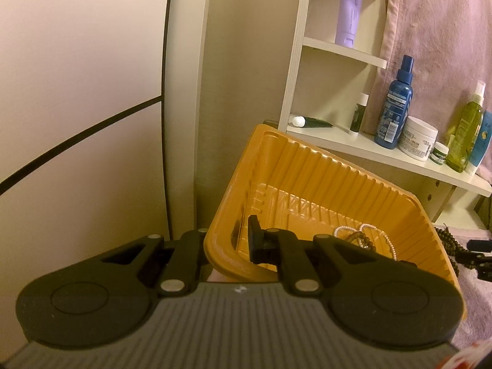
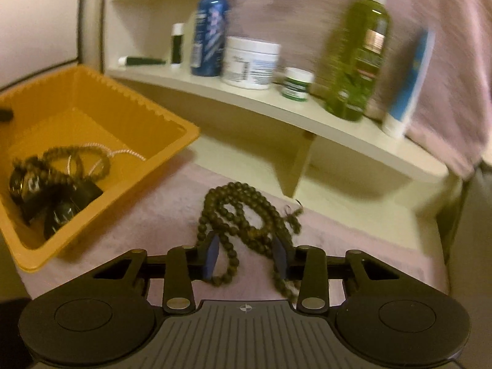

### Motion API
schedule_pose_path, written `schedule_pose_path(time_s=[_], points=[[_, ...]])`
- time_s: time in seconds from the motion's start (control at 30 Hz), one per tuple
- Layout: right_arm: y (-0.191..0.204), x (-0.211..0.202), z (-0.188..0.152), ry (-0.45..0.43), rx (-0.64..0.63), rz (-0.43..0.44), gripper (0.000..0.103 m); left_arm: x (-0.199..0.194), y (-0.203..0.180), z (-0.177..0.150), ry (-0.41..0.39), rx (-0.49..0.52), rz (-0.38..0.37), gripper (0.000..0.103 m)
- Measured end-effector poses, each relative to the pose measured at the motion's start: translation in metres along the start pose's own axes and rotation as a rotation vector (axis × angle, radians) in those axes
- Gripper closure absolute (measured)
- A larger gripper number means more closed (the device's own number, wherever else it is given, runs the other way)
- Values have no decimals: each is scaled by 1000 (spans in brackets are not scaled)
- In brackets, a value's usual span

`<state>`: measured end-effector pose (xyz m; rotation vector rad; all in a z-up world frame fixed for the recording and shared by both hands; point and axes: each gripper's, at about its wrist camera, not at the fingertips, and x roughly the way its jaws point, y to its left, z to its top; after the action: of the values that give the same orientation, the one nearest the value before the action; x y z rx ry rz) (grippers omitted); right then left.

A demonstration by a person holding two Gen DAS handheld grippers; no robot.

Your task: Organize jewelry

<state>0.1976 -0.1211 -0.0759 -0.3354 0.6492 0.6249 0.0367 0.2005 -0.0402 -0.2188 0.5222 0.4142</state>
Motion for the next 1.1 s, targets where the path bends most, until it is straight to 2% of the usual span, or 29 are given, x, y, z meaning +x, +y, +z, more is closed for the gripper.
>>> schedule_pose_path(time_s=[0.33, 0.5, 0.57, 0.8, 1.1], points=[[19, 27, 6, 6, -128, -1, 68, 0, 0, 0, 2, 0, 0, 93], [20, 37, 7, 34, -128, 6, 90, 1, 0, 0, 1, 1, 0, 93], [20, 34, 5, 23, -116, 8, 94, 1, 0, 0, 1, 1, 0, 93], [10, 12, 3, 3, 26, 52, 96, 2, 0, 0, 2, -1, 1, 93], [-16, -29, -11, 11, 360, 105, 96, 1, 0, -1, 3, -1, 2, 93]])
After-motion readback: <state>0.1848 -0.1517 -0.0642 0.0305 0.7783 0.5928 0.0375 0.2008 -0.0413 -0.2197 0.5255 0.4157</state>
